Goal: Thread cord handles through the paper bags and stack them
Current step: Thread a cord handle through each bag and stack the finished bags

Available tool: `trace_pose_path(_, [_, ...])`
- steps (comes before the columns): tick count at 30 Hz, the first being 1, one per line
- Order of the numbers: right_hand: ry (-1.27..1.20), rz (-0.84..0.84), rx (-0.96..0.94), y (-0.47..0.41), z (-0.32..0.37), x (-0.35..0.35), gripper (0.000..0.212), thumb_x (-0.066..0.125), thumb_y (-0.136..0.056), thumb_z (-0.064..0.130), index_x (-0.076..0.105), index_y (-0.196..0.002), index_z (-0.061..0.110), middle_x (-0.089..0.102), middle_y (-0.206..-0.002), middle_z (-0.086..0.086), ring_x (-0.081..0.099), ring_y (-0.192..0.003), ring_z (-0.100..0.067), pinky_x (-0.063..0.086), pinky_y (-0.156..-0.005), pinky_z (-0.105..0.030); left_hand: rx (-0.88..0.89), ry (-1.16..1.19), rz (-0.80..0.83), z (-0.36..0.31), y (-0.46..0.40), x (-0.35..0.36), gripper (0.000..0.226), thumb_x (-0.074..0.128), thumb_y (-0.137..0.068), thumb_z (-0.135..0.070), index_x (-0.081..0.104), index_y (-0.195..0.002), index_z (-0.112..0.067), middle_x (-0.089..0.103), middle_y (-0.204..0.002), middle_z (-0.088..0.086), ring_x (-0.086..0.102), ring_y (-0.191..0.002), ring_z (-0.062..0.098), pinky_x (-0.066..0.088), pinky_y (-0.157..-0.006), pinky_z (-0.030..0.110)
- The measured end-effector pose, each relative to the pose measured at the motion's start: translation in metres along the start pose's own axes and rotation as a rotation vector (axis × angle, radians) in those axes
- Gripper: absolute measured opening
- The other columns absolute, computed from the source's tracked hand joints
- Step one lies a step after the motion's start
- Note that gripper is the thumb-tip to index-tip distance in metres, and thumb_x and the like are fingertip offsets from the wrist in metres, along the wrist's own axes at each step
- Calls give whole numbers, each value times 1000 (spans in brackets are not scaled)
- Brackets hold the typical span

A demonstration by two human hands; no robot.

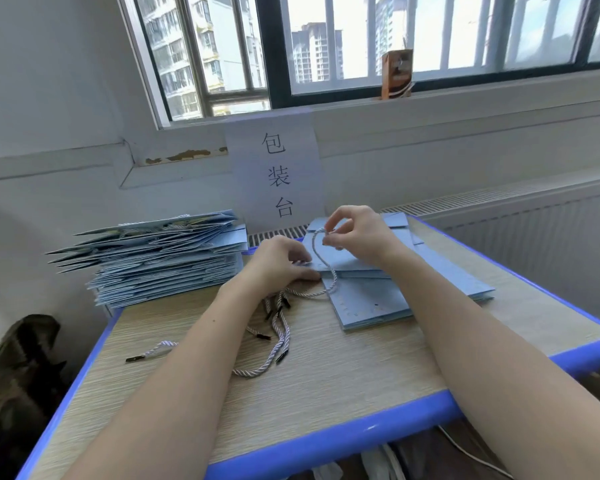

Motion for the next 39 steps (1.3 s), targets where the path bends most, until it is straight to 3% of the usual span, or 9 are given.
trace_pose_path(4, [0,94,-1,-1,-3,10,8,74,-88,13,68,-85,17,74,-79,-4,63,-67,-10,45,-56,-21,15,4,8,-8,1,-3,24,87,-73,-34,79,-87,-16,75,-86,-4,69,-86,11,56,-85,34])
trace_pose_path(7, [16,172,-20,1,-2,18,6,70,-90,12,69,-87,17,76,-84,-8,63,-72,-14,54,-73,-31,45,-27,-1,-12,1,-3,17,84,-77,-34,80,-84,-18,75,-82,1,68,-83,19,55,-84,42])
trace_pose_path(11, [96,236,-17,3,-5,26,8,68,-92,15,68,-87,21,72,-84,-2,63,-76,-15,53,-81,-33,61,-80,-11,-11,0,-4,19,83,-76,-39,81,-80,-21,74,-76,1,67,-77,20,55,-78,43])
trace_pose_path(20, [170,243,-52,6,1,26,7,66,-93,12,69,-90,18,73,-86,-2,60,-73,-15,50,-73,-30,51,-40,-52,-9,1,-6,10,82,-79,-35,77,-85,-28,73,-74,-4,67,-79,14,54,-78,33])
trace_pose_path(26, [155,242,-51,5,2,25,12,68,-91,12,72,-85,22,74,-86,-2,67,-81,-20,54,-78,-34,127,-140,-92,-15,0,-5,14,73,-87,-38,78,-88,-24,67,-77,-7,58,-79,14,45,-73,32])
trace_pose_path(29, [183,204,-51,5,2,21,8,67,-92,13,72,-89,18,74,-88,-3,67,-83,-20,52,-72,-30,127,-188,-108,-17,2,-6,12,68,-91,-37,77,-93,-28,70,-83,-4,60,-82,16,48,-77,35])
trace_pose_path(33, [194,225,-39,6,1,21,10,67,-92,14,72,-90,22,73,-87,0,64,-78,-14,47,-66,-24,114,-121,-80,-19,4,-6,5,73,-84,-36,70,-80,-38,72,-80,-12,65,-80,11,53,-79,34])
trace_pose_path(36, [176,223,-29,8,0,20,9,67,-91,13,73,-93,20,73,-86,1,62,-75,-11,45,-64,-23,119,-68,-64,-24,4,-5,13,81,-79,-30,70,-72,-31,67,-71,-16,65,-72,3,50,-69,28])
trace_pose_path(39, [137,214,-28,7,1,18,7,67,-92,14,72,-93,19,72,-83,1,60,-70,-11,46,-65,-24,112,151,-76,-28,5,-10,12,73,-89,-17,67,-78,-19,72,-74,-4,68,-71,11,52,-69,28])
Point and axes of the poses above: each hand's wrist, its own y-axis away from the middle knuckle, its own x-axis out of the palm, z = x × y, the point moved 10 cm from there along -y, towards the middle knuckle
